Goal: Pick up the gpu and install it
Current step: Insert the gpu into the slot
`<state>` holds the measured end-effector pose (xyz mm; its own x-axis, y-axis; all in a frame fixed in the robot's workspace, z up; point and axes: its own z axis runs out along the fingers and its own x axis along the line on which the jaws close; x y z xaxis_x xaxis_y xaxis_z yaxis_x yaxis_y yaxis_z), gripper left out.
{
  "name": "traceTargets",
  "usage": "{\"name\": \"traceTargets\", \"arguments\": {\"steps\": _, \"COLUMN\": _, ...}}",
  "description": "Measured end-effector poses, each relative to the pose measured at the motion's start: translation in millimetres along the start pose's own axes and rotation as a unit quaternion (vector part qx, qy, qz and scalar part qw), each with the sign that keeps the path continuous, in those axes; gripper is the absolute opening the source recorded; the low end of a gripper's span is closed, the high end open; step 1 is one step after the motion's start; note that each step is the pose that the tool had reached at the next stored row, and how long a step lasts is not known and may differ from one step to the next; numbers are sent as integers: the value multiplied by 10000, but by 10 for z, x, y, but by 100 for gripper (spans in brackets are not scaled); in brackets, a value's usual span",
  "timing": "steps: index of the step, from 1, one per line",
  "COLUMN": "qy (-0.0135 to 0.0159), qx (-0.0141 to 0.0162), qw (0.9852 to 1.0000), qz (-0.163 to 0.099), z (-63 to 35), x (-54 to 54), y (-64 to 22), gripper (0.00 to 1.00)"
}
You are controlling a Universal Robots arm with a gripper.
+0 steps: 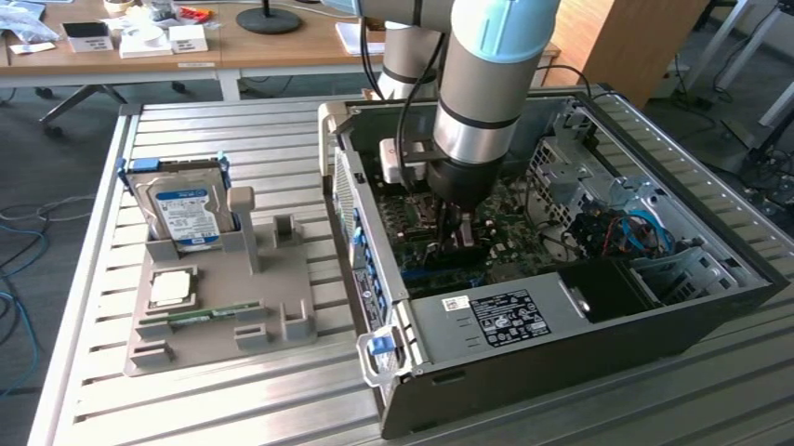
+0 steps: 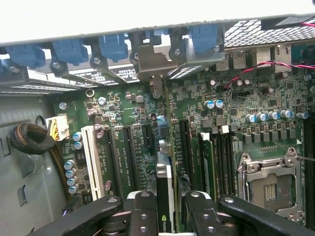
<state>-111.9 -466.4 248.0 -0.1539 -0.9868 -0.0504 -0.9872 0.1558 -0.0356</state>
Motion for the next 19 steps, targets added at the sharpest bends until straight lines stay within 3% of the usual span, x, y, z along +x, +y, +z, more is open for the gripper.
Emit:
{"name": "traceTargets", "arguments": {"steps": 6, "qy": -5, "qx": 2, "qw": 10000, "qz": 4, "z": 5, "x": -1, "y": 3, "gripper": 31}}
{"name": "traceTargets", "arguments": {"steps": 9, "qy": -1, "qx": 0, "qw": 10000, "qz": 1, "z": 1, "x": 0, "y": 0, "gripper": 45}}
{"name": "traceTargets", "arguments": {"steps": 19, "qy": 0, "qx": 0, "qw": 10000, "qz": 0, "z": -50, "x": -2, "y": -2, "gripper": 45}}
